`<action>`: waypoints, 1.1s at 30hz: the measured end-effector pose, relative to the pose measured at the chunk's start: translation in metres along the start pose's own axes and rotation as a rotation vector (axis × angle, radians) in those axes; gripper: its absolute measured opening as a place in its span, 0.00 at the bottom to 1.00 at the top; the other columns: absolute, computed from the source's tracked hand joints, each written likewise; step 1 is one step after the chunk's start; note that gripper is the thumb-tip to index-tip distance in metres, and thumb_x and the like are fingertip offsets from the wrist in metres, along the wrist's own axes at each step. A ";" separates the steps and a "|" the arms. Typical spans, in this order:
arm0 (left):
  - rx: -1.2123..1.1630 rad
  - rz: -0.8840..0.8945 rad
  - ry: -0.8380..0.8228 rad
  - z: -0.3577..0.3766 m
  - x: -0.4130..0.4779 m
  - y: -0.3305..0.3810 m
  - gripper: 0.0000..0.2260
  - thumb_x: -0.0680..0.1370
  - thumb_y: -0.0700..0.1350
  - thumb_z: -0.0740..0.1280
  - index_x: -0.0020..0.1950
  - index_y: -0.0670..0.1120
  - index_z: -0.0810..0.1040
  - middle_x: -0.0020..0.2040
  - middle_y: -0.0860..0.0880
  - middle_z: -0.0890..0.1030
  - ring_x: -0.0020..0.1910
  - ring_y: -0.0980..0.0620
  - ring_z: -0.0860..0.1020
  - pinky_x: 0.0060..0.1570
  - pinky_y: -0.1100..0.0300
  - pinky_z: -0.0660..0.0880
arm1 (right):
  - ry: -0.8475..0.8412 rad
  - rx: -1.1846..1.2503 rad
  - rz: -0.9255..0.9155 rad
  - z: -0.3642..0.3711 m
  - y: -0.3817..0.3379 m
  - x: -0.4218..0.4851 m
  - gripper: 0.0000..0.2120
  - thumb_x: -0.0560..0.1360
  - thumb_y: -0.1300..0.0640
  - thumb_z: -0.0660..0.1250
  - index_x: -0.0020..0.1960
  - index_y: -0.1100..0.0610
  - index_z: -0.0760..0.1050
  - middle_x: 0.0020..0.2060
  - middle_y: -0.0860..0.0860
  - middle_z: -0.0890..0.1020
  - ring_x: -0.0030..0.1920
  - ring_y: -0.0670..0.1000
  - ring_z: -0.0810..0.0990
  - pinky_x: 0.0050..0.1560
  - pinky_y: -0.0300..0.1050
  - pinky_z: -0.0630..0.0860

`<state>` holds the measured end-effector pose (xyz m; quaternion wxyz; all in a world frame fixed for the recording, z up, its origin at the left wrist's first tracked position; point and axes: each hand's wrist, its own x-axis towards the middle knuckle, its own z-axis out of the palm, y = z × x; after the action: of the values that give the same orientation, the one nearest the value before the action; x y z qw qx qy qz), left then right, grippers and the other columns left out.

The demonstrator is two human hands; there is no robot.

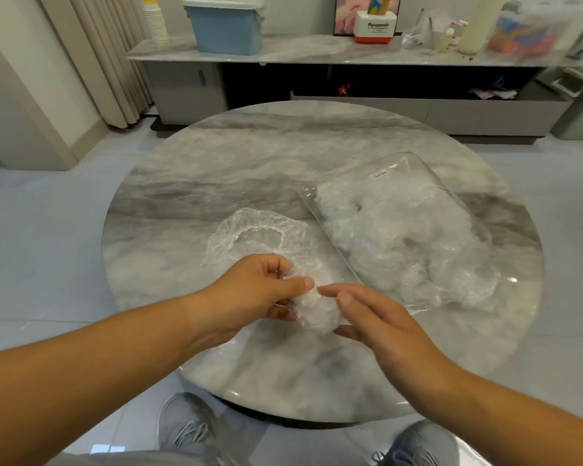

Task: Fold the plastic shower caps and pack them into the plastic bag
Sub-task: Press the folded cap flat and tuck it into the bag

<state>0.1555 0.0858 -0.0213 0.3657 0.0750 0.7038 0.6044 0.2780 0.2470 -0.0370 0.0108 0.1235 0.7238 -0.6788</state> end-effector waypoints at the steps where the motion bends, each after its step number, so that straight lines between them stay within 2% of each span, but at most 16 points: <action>1: -0.022 0.021 0.004 0.006 -0.001 0.002 0.07 0.76 0.40 0.74 0.48 0.39 0.78 0.41 0.40 0.82 0.38 0.49 0.81 0.42 0.57 0.83 | 0.010 0.100 0.031 -0.003 -0.006 -0.001 0.13 0.79 0.44 0.64 0.54 0.45 0.86 0.47 0.39 0.85 0.50 0.40 0.83 0.61 0.49 0.79; 3: -0.048 0.056 0.008 0.021 -0.001 0.006 0.07 0.77 0.41 0.73 0.47 0.40 0.78 0.42 0.41 0.83 0.40 0.47 0.81 0.48 0.52 0.82 | 0.055 0.170 0.036 -0.013 -0.013 -0.003 0.15 0.81 0.50 0.61 0.52 0.51 0.86 0.38 0.41 0.85 0.43 0.42 0.84 0.56 0.50 0.80; 5: -0.039 0.082 -0.001 0.039 0.000 0.011 0.08 0.77 0.43 0.73 0.46 0.41 0.76 0.41 0.43 0.83 0.41 0.48 0.82 0.52 0.49 0.81 | 0.139 0.143 -0.021 -0.029 -0.016 -0.007 0.16 0.80 0.47 0.63 0.49 0.53 0.87 0.42 0.48 0.87 0.45 0.47 0.85 0.52 0.48 0.78; 7: 0.059 0.128 -0.020 0.052 0.002 0.015 0.10 0.78 0.47 0.72 0.46 0.41 0.77 0.43 0.44 0.84 0.42 0.51 0.83 0.53 0.52 0.81 | 0.240 0.056 -0.140 -0.050 -0.019 -0.012 0.20 0.80 0.41 0.62 0.45 0.51 0.87 0.41 0.51 0.87 0.43 0.49 0.84 0.48 0.42 0.78; 9: 0.238 0.221 -0.038 0.066 0.003 0.019 0.13 0.79 0.53 0.69 0.50 0.43 0.82 0.50 0.45 0.83 0.48 0.52 0.82 0.55 0.56 0.80 | 0.390 -0.047 -0.288 -0.076 -0.026 -0.020 0.25 0.82 0.43 0.57 0.39 0.55 0.85 0.34 0.48 0.84 0.35 0.43 0.79 0.41 0.33 0.74; 10: 0.335 0.280 -0.050 0.073 0.004 0.021 0.13 0.80 0.55 0.66 0.53 0.48 0.83 0.55 0.49 0.82 0.53 0.56 0.80 0.57 0.58 0.78 | 0.470 -0.078 -0.335 -0.090 -0.029 -0.025 0.27 0.84 0.47 0.54 0.37 0.57 0.84 0.29 0.45 0.81 0.31 0.41 0.76 0.36 0.29 0.70; 11: 0.433 0.336 -0.074 0.081 0.004 0.024 0.13 0.80 0.58 0.64 0.57 0.53 0.83 0.62 0.55 0.78 0.59 0.63 0.76 0.59 0.64 0.73 | 0.541 -0.103 -0.349 -0.107 -0.031 -0.029 0.29 0.86 0.51 0.51 0.36 0.60 0.81 0.25 0.43 0.78 0.28 0.39 0.73 0.32 0.27 0.67; 12: 0.540 0.376 -0.105 0.085 0.003 0.025 0.15 0.80 0.60 0.62 0.61 0.57 0.81 0.71 0.62 0.71 0.67 0.69 0.69 0.63 0.68 0.67 | 0.586 -0.119 -0.339 -0.119 -0.031 -0.031 0.30 0.87 0.52 0.49 0.35 0.60 0.80 0.22 0.43 0.75 0.25 0.39 0.71 0.30 0.27 0.66; 14: 0.744 0.447 -0.184 0.096 0.006 0.027 0.23 0.79 0.65 0.56 0.71 0.61 0.74 0.80 0.67 0.51 0.77 0.70 0.49 0.73 0.66 0.55 | 0.628 -0.164 -0.268 -0.142 -0.022 -0.033 0.34 0.84 0.40 0.48 0.33 0.55 0.81 0.24 0.51 0.76 0.26 0.42 0.70 0.33 0.35 0.69; 15: 0.829 0.480 -0.217 0.100 0.007 0.026 0.26 0.79 0.66 0.54 0.75 0.60 0.71 0.80 0.67 0.44 0.77 0.70 0.40 0.75 0.63 0.49 | 0.627 -0.206 -0.217 -0.150 -0.014 -0.032 0.35 0.79 0.33 0.47 0.35 0.53 0.83 0.27 0.56 0.78 0.28 0.44 0.72 0.36 0.42 0.70; 18: 1.062 0.560 -0.285 0.114 0.013 0.026 0.29 0.80 0.66 0.49 0.80 0.58 0.60 0.80 0.62 0.33 0.74 0.68 0.29 0.75 0.62 0.36 | 0.614 -0.239 -0.078 -0.162 0.007 -0.031 0.38 0.74 0.26 0.44 0.39 0.48 0.85 0.32 0.56 0.84 0.35 0.52 0.82 0.44 0.54 0.78; 20: 1.170 0.583 -0.287 0.121 0.017 0.025 0.31 0.81 0.67 0.46 0.82 0.56 0.53 0.79 0.60 0.30 0.74 0.66 0.27 0.76 0.60 0.33 | 0.576 -0.173 -0.033 -0.159 0.009 -0.031 0.39 0.76 0.24 0.45 0.41 0.49 0.86 0.34 0.57 0.85 0.38 0.58 0.84 0.48 0.59 0.81; 23: 1.166 0.565 -0.251 0.124 0.024 0.026 0.36 0.79 0.71 0.43 0.83 0.55 0.44 0.79 0.60 0.31 0.74 0.67 0.28 0.77 0.60 0.34 | 0.511 -0.052 -0.024 -0.152 0.008 -0.028 0.36 0.77 0.30 0.46 0.45 0.50 0.87 0.40 0.53 0.87 0.42 0.55 0.85 0.49 0.54 0.82; 27: 1.083 0.538 -0.250 0.119 0.027 0.028 0.39 0.75 0.72 0.41 0.82 0.56 0.42 0.80 0.63 0.35 0.74 0.71 0.32 0.76 0.65 0.35 | 0.415 0.102 -0.009 -0.144 0.009 -0.020 0.36 0.75 0.31 0.47 0.53 0.51 0.86 0.49 0.53 0.87 0.50 0.52 0.85 0.53 0.51 0.81; 30: 1.018 0.522 -0.295 0.113 0.026 0.028 0.38 0.75 0.71 0.43 0.82 0.57 0.41 0.80 0.65 0.37 0.74 0.73 0.35 0.74 0.70 0.36 | 0.368 0.168 0.028 -0.139 0.009 -0.012 0.37 0.74 0.29 0.46 0.57 0.48 0.86 0.51 0.51 0.86 0.54 0.51 0.84 0.57 0.51 0.78; 33: 0.983 0.518 -0.311 0.109 0.024 0.029 0.35 0.79 0.69 0.46 0.82 0.57 0.42 0.80 0.66 0.39 0.74 0.75 0.36 0.72 0.75 0.36 | 0.323 0.197 0.046 -0.132 0.003 -0.003 0.38 0.73 0.28 0.46 0.60 0.48 0.84 0.54 0.52 0.85 0.57 0.52 0.81 0.56 0.49 0.76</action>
<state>0.1944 0.1933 -0.0057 0.2268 0.4941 0.7987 0.2580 0.3017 0.3771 -0.0294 -0.1024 0.2479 0.6429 -0.7174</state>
